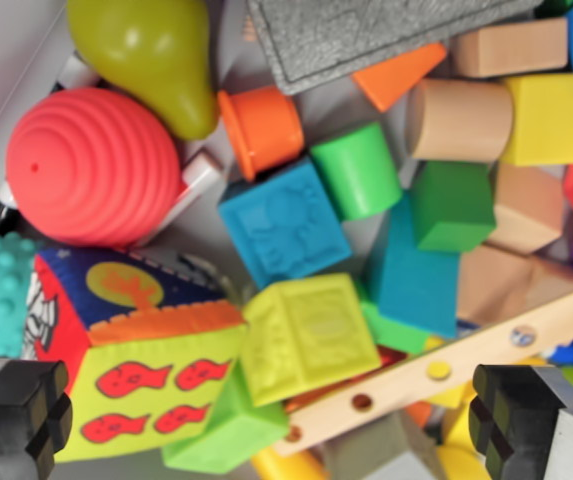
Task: Pick an object from the bin
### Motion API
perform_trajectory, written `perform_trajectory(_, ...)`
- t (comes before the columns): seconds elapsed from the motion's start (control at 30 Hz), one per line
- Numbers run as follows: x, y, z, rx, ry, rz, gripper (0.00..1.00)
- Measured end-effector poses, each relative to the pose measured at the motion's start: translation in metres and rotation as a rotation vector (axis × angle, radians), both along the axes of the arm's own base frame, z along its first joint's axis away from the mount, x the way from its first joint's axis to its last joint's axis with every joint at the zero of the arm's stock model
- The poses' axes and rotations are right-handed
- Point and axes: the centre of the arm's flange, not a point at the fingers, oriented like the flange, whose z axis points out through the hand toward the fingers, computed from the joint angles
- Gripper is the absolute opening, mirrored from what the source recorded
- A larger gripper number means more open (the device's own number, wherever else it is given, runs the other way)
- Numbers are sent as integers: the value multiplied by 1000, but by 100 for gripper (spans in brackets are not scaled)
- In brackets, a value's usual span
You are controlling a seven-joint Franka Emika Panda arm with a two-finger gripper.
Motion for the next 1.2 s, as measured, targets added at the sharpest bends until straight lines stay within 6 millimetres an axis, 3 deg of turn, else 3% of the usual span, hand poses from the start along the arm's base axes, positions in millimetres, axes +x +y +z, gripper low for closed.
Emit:
perform_trajectory(0.87,15,71,-48,9,-2,-382,100)
perform_trajectory(1.2,17,73,-87,7,-2,-394,100)
